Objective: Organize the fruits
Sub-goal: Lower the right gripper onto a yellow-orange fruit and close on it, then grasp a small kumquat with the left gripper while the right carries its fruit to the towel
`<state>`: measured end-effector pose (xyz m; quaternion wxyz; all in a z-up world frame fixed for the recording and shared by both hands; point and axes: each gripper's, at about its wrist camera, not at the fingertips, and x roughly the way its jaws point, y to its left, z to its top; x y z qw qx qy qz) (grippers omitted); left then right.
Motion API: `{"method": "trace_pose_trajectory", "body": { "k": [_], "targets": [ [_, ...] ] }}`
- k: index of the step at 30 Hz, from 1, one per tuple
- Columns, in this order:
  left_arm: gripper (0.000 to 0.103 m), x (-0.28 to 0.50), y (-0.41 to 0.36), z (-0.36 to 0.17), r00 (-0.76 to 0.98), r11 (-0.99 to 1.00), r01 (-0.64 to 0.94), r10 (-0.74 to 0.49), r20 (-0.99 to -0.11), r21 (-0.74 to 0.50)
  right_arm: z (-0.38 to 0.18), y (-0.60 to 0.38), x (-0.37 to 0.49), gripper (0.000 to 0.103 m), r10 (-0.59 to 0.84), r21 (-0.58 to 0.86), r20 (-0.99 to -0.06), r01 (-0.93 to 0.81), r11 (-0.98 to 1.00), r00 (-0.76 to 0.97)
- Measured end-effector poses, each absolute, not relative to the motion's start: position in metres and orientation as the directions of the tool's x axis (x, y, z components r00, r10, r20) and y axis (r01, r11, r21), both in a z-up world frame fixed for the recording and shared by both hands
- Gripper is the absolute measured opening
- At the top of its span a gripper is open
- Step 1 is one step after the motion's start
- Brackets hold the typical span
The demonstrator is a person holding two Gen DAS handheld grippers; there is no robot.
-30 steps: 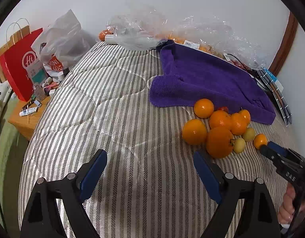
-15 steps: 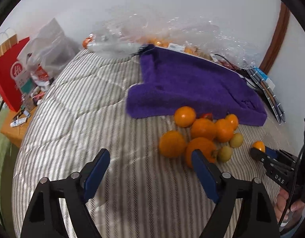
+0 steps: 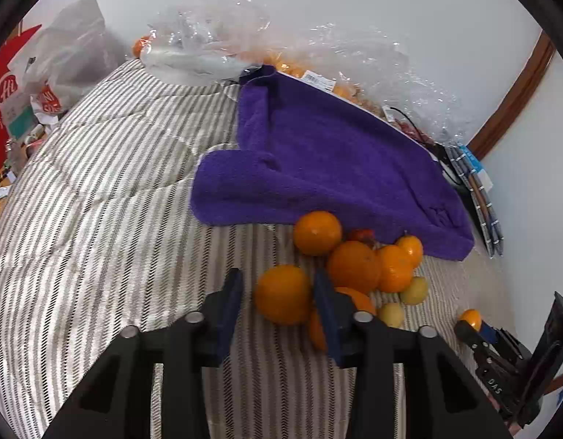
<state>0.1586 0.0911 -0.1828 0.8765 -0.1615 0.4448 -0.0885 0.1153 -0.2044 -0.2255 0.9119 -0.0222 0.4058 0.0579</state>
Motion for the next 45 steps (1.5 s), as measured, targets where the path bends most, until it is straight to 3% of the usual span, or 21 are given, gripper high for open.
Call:
{"method": "trace_pose_trajectory", "body": {
  "k": [11,24,31,38,45],
  "targets": [
    [0.031,0.144,0.106,-0.177,0.605,0.963,-0.015,-0.206,-0.769,-0.269,-0.228,-0.206,0.115,0.032,0.077,0.006,-0.750,-0.110,0.994,0.657],
    [0.040,0.138,0.108,-0.190,0.627,0.946,-0.009,-0.248,-0.738,-0.325,-0.228,-0.206,0.115,0.032,0.076,-0.001,-0.748,-0.115,0.993,0.659],
    [0.031,0.128,0.103,-0.192,0.659,0.944,0.035,-0.268,-0.703,-0.327,-0.228,-0.214,0.114,0.032,0.133,0.070,-0.745,-0.122,0.990,0.654],
    [0.031,0.121,0.118,-0.188,0.696,0.889,0.081,-0.374,-0.613,-0.450,-0.226,-0.213,0.111,0.032,0.136,0.067,-0.734,-0.128,0.990,0.666],
    [0.031,0.115,0.117,-0.183,0.726,0.892,0.079,-0.357,-0.588,-0.444,-0.220,-0.218,0.104,0.032,0.161,0.098,-0.687,-0.128,0.987,0.708]
  ]
}}
